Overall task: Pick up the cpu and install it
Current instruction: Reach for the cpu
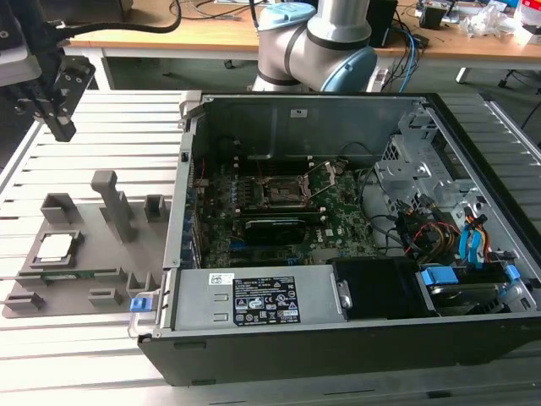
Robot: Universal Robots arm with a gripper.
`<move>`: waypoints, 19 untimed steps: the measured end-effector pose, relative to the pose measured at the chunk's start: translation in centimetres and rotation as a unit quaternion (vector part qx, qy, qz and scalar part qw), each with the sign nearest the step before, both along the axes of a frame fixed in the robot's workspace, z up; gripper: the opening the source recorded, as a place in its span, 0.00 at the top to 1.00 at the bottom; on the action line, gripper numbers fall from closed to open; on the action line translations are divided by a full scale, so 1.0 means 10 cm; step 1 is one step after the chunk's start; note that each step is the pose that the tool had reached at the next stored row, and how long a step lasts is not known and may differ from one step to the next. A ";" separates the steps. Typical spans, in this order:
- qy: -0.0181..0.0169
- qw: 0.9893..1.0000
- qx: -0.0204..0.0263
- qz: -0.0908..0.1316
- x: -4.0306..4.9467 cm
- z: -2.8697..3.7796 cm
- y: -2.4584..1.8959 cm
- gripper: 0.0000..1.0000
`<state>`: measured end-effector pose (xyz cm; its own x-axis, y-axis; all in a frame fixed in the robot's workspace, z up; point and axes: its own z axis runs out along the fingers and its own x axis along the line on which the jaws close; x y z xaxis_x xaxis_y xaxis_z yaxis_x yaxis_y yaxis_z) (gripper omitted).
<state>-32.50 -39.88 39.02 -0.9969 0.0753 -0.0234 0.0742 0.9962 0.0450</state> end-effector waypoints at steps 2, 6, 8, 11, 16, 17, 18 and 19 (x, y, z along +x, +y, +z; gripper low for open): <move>0.000 1.000 0.000 0.000 -0.059 -0.002 0.000 0.89; 0.000 1.000 0.000 0.000 -0.209 -0.012 -0.001 0.89; 0.000 1.000 0.000 0.000 -0.316 -0.017 -0.005 0.89; 0.000 1.000 0.000 0.000 -0.404 -0.020 -0.018 0.89; 0.000 1.000 0.000 0.000 -0.619 -0.027 -0.162 0.89; 0.000 1.000 0.000 0.000 -0.649 -0.029 -0.208 0.89; 0.000 1.000 0.000 0.000 -0.667 -0.030 -0.231 0.89; 0.000 1.000 0.000 0.000 -0.677 -0.031 -0.240 0.89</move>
